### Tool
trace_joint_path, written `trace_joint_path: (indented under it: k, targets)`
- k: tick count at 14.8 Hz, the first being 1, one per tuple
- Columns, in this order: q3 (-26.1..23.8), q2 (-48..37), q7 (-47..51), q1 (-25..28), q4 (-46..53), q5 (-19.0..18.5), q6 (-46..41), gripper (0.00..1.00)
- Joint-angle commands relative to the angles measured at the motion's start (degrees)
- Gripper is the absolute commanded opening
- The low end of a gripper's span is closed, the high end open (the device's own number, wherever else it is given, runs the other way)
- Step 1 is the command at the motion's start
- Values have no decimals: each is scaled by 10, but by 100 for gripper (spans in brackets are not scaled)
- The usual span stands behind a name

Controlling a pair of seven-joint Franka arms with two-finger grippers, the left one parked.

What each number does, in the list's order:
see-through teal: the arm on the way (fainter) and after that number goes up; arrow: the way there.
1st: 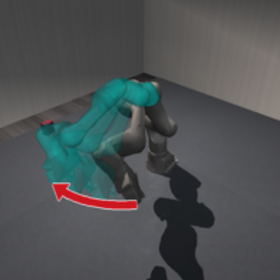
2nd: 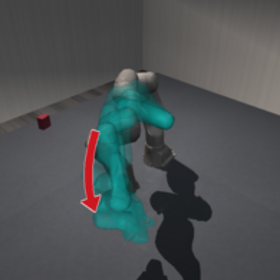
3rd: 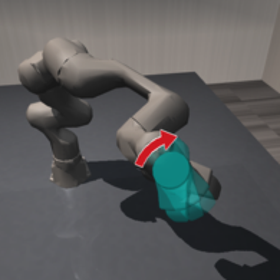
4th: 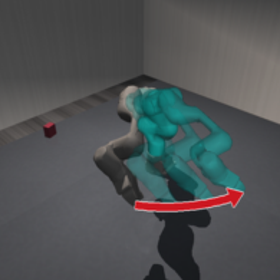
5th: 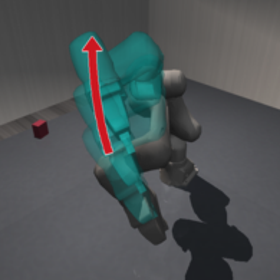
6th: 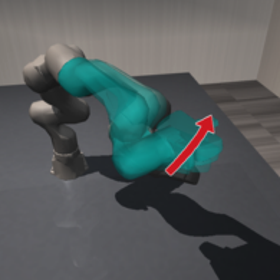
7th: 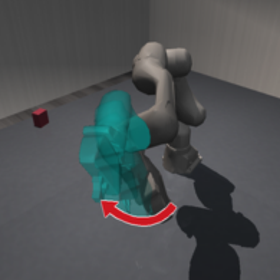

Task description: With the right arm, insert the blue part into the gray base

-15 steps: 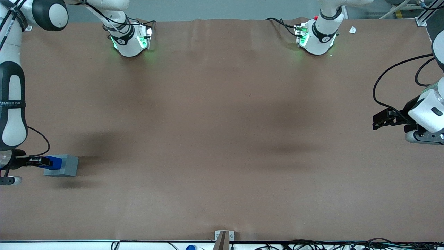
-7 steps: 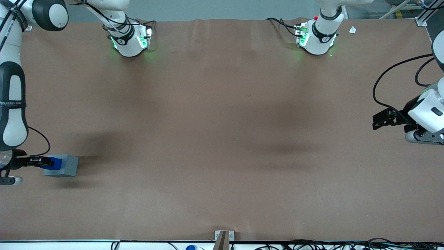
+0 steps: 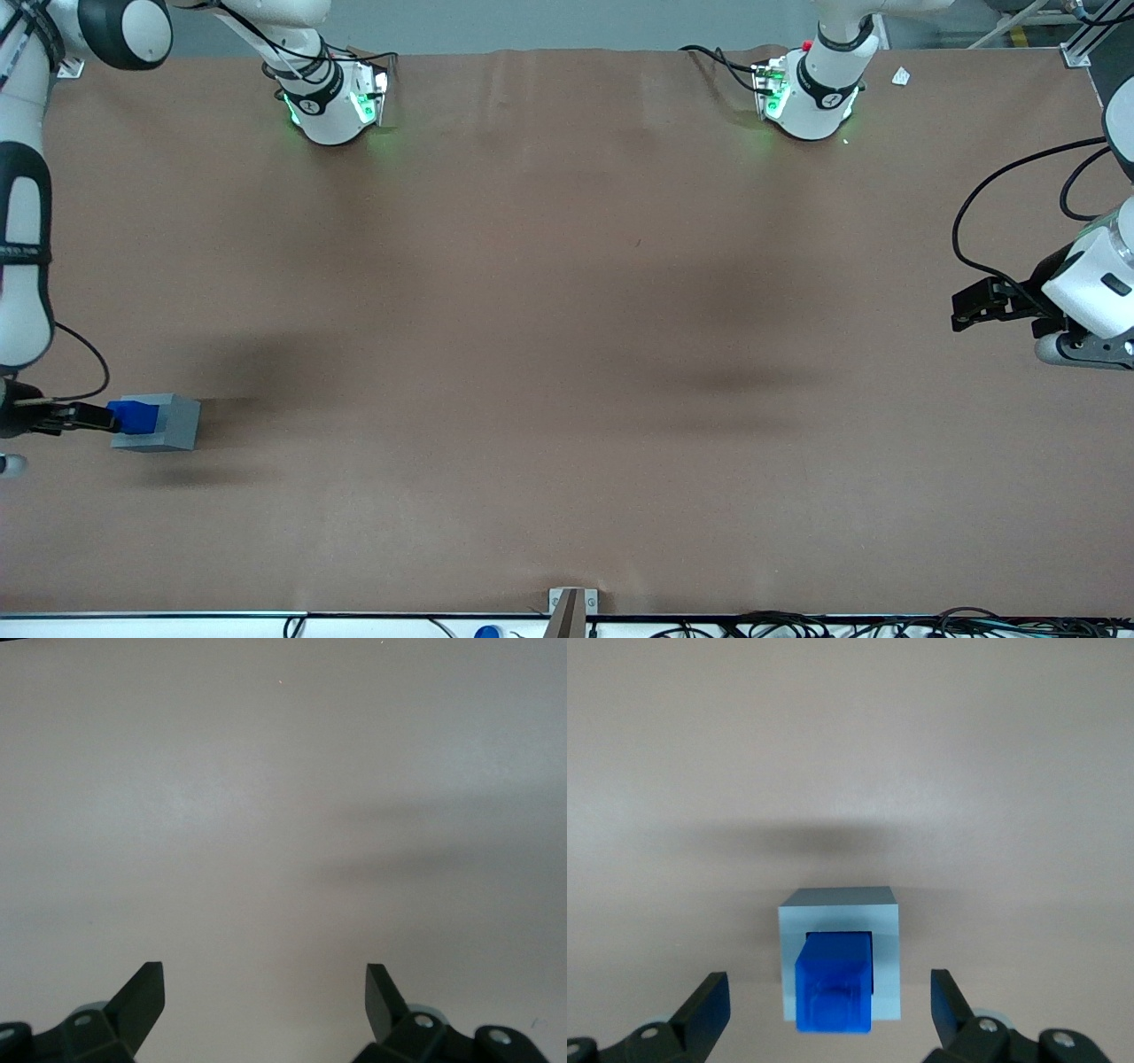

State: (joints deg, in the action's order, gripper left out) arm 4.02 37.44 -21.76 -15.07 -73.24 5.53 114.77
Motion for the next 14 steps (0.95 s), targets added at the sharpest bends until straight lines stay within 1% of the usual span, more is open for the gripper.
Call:
trace_joint_path:
  k: [1, 4, 6, 7, 8, 9, 11, 14]
  targets:
    - [-7, -143, 6, 12, -125, 3, -2, 100]
    - [-6, -276, 6, 49, -249, 1, -1, 100]
    - [-6, -342, 45, 71, -289, -6, -31, 100]
    - [-7, -358, 77, 86, -289, -10, -60, 100]
    - [-7, -369, 100, 100, -287, -22, -81, 100]
    - [-7, -377, 120, 113, -284, -40, -89, 100]
    - [-8, -377, 161, 133, -266, -54, -110, 100]
    - [-8, -373, 170, 148, -240, -72, -133, 100]
